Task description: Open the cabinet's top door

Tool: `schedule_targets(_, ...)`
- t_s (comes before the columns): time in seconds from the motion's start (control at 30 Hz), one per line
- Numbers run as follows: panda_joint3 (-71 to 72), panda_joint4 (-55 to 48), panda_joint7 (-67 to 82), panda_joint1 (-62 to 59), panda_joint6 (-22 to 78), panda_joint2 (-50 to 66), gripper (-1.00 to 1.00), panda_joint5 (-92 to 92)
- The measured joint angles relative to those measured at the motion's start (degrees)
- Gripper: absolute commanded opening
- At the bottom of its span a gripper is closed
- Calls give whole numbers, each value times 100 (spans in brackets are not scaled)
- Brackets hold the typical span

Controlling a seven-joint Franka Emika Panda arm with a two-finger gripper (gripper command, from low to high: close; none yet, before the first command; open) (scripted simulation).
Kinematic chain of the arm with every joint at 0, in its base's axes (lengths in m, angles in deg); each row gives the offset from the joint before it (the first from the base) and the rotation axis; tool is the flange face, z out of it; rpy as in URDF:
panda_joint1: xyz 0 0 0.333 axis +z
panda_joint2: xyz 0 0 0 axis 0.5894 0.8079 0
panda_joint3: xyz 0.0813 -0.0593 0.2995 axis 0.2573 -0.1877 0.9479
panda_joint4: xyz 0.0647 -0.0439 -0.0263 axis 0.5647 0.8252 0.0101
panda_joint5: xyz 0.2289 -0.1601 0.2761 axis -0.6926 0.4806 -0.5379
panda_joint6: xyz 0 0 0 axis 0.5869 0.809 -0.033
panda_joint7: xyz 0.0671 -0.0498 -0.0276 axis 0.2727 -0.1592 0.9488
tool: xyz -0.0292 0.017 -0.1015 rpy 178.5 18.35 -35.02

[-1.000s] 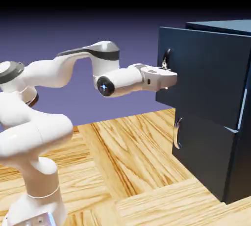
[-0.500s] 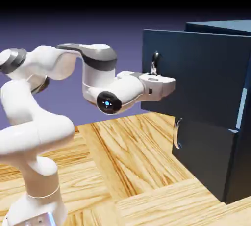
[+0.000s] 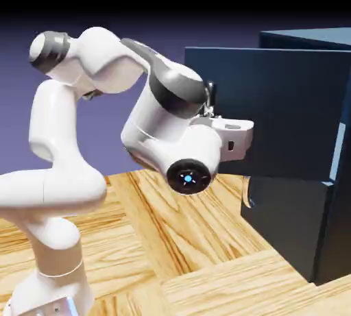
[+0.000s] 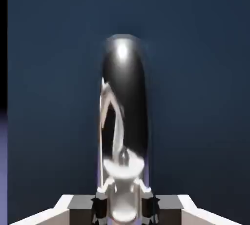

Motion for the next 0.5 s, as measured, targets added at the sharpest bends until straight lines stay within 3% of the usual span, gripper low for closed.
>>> schedule_targets(0.5,1492,-2307,887,-1323,-340,3115,-100,2649)
